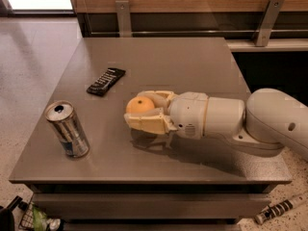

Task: Move orange near redbull can

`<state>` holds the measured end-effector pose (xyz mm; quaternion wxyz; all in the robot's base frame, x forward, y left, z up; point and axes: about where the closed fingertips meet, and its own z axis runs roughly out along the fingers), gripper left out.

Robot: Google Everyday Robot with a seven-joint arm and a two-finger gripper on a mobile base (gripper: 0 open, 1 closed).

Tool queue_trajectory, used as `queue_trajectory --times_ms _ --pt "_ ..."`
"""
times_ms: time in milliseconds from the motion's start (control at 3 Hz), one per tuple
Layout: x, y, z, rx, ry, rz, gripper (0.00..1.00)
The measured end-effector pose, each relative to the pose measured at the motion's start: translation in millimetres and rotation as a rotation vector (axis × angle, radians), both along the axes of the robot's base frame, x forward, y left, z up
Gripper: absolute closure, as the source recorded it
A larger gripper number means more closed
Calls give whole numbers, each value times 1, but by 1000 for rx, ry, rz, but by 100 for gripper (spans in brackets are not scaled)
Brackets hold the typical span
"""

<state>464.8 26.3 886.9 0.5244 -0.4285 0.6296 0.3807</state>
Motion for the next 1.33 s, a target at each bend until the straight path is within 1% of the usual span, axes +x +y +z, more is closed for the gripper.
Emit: queue_trajectory --times_ms 333,667,1000,1333 --pt "-15 17 -15 -3 -4 -15 100" --pt "-27 31 -29 -35 17 -10 100" --pt "-37 43 -44 -60 54 7 100" --pt "-38 44 -43 -61 53 10 84"
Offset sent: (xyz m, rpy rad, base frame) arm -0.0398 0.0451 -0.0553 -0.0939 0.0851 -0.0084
